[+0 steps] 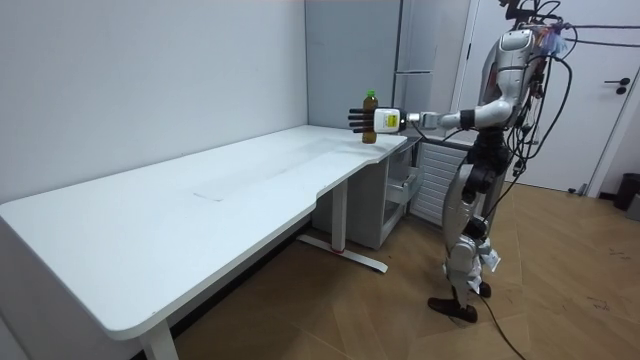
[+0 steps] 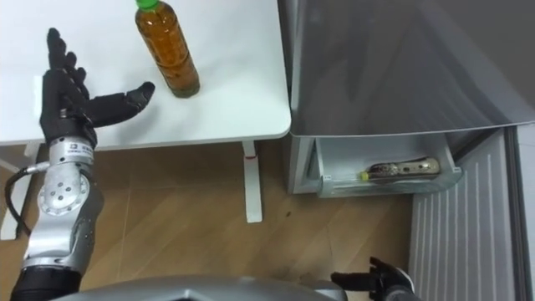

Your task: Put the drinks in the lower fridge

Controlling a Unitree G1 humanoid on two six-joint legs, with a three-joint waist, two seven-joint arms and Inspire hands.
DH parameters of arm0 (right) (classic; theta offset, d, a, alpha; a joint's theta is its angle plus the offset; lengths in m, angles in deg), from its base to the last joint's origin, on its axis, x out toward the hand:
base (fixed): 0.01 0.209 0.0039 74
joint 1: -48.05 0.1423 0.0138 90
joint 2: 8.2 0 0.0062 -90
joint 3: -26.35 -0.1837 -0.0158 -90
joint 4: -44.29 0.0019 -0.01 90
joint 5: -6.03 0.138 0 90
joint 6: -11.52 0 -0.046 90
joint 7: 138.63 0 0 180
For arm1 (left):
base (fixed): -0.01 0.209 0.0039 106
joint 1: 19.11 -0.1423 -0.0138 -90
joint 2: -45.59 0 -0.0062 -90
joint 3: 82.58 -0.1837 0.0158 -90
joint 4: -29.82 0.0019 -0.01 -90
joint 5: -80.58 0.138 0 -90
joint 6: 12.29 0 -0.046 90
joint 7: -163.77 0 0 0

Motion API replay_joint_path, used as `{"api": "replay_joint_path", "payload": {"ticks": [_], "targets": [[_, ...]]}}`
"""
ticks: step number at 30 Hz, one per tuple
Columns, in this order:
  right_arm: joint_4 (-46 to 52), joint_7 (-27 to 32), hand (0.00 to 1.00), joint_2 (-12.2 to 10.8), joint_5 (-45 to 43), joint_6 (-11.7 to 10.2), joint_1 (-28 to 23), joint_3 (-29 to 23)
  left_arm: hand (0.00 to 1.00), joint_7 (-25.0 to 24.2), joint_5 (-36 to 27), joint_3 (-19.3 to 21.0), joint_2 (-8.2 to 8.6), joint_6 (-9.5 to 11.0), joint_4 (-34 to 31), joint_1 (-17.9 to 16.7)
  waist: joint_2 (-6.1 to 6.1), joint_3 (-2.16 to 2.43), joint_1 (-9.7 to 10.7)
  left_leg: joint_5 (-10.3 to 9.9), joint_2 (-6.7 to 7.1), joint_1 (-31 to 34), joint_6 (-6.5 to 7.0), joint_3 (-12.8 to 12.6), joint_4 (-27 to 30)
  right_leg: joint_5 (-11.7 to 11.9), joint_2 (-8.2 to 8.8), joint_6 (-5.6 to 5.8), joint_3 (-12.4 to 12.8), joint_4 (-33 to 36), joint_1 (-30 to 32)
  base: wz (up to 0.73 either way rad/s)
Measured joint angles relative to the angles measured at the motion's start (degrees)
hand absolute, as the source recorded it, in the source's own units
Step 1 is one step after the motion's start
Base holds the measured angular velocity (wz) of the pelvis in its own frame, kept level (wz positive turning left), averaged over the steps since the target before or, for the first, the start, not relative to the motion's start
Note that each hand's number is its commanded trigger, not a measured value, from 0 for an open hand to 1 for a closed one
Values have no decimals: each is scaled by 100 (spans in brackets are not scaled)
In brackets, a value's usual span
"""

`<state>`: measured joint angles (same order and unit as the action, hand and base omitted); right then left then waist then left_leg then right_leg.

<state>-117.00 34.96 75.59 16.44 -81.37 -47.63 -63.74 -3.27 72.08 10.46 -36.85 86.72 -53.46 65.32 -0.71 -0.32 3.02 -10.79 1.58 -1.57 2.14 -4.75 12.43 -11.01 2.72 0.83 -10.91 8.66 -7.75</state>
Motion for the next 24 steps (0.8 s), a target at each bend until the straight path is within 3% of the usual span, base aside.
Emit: {"api": "replay_joint_path", "payload": {"ticks": [7,14,24], "targets": [[-5,-17,0,19,0,-6,-12,-30,0,-394,-322,11,-186,0,-40,334,54,15,14,0,-6,-117,2,-67,-29,0,-2,0,112,5,-78,-4],[-10,-5,0,-7,1,-2,-54,-132,0,-724,-630,77,-194,-128,-40,359,49,10,142,0,-8,-201,3,-136,-78,0,-1,0,153,4,-108,-6],[-1,2,0,1,5,116,-66,-185,0,-856,-1224,145,-261,-355,42,607,58,-6,137,0,-14,-233,2,-170,-127,0,-9,0,247,6,-94,-2]]}}
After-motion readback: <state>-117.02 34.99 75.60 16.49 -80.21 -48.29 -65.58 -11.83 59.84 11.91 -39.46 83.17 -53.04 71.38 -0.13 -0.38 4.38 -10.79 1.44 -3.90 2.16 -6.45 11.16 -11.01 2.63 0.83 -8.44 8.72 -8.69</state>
